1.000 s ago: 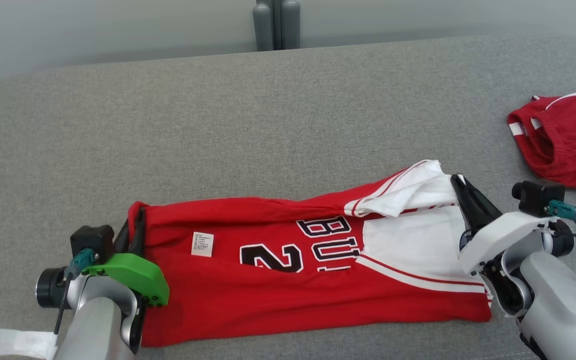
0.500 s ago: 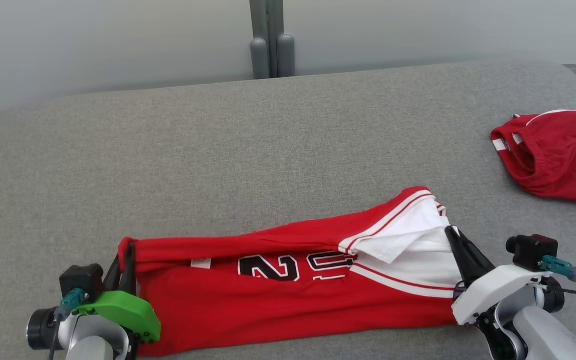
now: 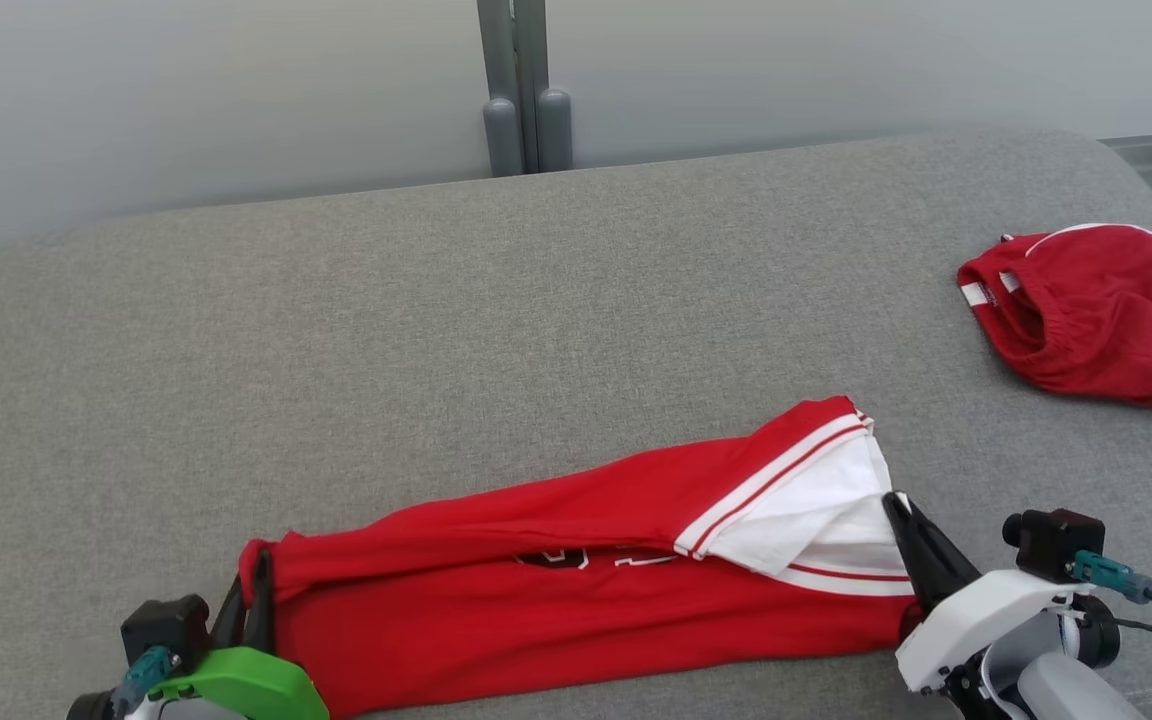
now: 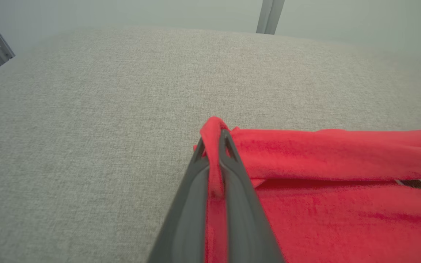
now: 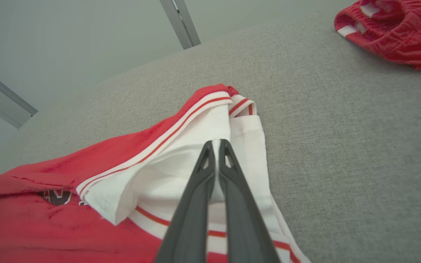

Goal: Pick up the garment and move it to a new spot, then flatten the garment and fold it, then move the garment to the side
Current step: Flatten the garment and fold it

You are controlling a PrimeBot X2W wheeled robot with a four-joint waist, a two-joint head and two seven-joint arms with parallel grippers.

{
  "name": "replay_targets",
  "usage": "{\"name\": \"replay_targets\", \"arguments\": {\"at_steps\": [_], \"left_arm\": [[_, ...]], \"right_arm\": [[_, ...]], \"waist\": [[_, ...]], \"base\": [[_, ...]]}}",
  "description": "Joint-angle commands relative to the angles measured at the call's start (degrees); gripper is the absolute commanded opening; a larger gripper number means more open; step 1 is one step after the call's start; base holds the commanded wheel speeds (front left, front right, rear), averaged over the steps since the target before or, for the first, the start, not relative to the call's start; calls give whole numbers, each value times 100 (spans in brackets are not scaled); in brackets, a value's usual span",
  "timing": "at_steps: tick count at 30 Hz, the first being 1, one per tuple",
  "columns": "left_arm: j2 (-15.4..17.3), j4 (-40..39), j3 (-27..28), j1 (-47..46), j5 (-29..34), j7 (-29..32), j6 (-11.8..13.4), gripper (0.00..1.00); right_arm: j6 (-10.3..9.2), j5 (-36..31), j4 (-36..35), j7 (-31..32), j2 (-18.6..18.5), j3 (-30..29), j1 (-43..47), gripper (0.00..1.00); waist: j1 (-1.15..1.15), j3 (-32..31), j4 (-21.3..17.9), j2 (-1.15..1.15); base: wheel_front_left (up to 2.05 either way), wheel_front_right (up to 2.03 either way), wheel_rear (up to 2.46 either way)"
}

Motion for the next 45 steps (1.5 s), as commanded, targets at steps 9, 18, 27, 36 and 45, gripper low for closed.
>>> {"name": "replay_targets", "arguments": {"at_steps": [9, 18, 27, 36, 45], "left_arm": [[-96, -430, 442, 530, 213, 2, 395, 100], [-134, -772, 378, 868, 102, 3, 640, 100], [-128, -902, -45, 556, 23, 3, 739, 100], [-128, -1016, -110, 519, 18, 3, 797, 100], [-128, -1070, -127, 540, 57, 3, 790, 100]], "right_arm": [[-8, -408, 235, -18, -22, -471, 27, 100], [-7, -1272, 6, -20, 260, -1038, 143, 100], [-7, -1803, 1068, -18, 463, -1009, -388, 100], [-8, -1723, 1957, -5, 590, -1068, -646, 100], [11, -1106, 2354, 121, 816, -522, -637, 45]], "waist": [[0, 29, 14, 0], [0, 113, 81, 0], [0, 276, 318, 0], [0, 342, 460, 0], [0, 372, 551, 0]], "base": [[0, 0, 0], [0, 0, 0], [0, 0, 0], [0, 0, 0], [0, 0, 0]]}}
